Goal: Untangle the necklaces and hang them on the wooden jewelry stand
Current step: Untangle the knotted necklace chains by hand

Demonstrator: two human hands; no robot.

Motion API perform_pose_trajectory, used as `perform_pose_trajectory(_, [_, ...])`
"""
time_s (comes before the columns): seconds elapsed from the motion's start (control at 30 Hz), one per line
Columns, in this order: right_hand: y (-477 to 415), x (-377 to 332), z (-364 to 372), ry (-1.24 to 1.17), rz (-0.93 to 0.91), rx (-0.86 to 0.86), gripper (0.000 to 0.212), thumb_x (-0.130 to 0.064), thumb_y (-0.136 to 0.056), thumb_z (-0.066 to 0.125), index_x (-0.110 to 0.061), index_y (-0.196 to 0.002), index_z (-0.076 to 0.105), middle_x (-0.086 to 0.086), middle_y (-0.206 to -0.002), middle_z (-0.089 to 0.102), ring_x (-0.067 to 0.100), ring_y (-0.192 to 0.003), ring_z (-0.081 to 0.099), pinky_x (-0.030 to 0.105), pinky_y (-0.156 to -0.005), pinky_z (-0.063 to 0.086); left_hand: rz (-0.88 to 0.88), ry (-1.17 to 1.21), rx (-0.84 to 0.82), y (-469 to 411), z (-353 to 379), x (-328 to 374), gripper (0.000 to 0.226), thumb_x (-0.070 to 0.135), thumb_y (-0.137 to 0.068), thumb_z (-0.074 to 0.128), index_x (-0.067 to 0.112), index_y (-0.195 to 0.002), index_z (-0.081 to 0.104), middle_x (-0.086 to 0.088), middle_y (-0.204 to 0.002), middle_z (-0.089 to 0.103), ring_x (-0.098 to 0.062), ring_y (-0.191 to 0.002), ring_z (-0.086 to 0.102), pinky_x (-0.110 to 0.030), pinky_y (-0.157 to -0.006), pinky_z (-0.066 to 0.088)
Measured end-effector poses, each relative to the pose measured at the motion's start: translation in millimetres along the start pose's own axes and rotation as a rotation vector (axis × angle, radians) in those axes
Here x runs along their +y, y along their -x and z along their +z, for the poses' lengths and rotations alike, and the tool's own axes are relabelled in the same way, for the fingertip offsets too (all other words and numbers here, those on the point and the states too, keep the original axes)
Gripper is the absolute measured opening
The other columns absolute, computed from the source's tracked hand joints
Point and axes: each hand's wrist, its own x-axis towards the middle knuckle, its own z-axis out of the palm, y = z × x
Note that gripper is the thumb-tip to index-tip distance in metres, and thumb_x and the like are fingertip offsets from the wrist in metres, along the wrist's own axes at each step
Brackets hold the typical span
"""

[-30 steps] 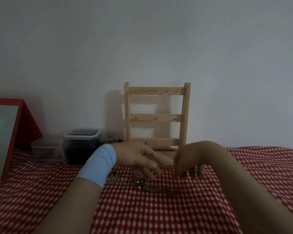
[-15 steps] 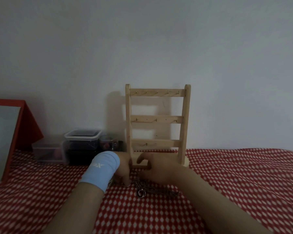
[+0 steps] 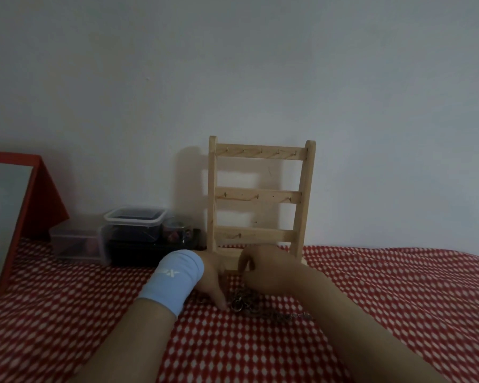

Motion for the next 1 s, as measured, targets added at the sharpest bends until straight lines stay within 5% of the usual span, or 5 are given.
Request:
perform_pose_trajectory(0.17, [3.0,-7.8,5.7,-0.016,-0.088,-0.17,0.045,-0.054,-0.084,0.075,-0.03,-0.12,0.063,-0.014,-0.108,0.061,0.005,-0.092,0.056,0.02,-0.074,0.045,0.003,0.05,0.056,-0.3,-0.5,-10.5,0.033,0.036,-0.093,0.058,0.011,-0.112,0.068,-0.006,-0.111,0.066,-0.017,-0.094,0.06,-0.03,-0.087,0.05])
perform_pose_trajectory(0.37, [4.5,13.4,-10.9,0.051,0.037,-0.188,0.041,-0.004,-0.09,0.066,-0.023,-0.127,0.064,-0.003,-0.124,0.06,0.015,-0.108,0.057,0.026,-0.09,0.053,0.037,0.482,0.165,8.8,-12.6,-20.0,0.023,0.023,-0.1,0.048,0.007,-0.094,0.062,-0.006,-0.083,0.062,-0.014,-0.07,0.054,-0.021,-0.065,0.046])
perform_pose_trajectory(0.63, [0.5,-0.9,-7.6,-0.392,-0.117,-0.048,0.04,-0.02,-0.091,0.065,-0.023,-0.13,0.06,-0.004,-0.125,0.064,0.013,-0.114,0.061,0.033,-0.1,0.051,0.218,0.439,0.478,26.7,-34.2,-2.7,0.015,0.025,-0.091,0.064,0.022,-0.101,0.075,0.012,-0.097,0.068,-0.01,-0.094,0.061,-0.02,-0.078,0.045])
perform_pose_trajectory(0.77, [-1.7,1.5,-5.0,-0.542,-0.152,-0.079,0.013,-0.025,-0.101,0.06,-0.021,-0.101,0.072,-0.008,-0.089,0.073,0.004,-0.083,0.07,0.025,-0.082,0.054,0.257,0.823,0.798,35.9,-39.3,-3.5,0.021,0.006,-0.087,0.056,0.022,-0.091,0.068,0.003,-0.062,0.054,-0.016,-0.06,0.051,-0.023,-0.057,0.042])
perform_pose_trajectory(1.0, [0.8,22.7,-8.6,-0.407,-0.04,-0.16,0.034,-0.036,-0.105,0.051,-0.029,-0.077,0.068,-0.01,-0.069,0.067,-0.001,-0.058,0.058,0.019,-0.067,0.046,0.089,0.688,1.043,55.0,-48.4,-39.1,0.019,0.006,-0.085,0.056,0.022,-0.084,0.067,0.002,-0.073,0.061,-0.015,-0.068,0.057,-0.023,-0.06,0.04])
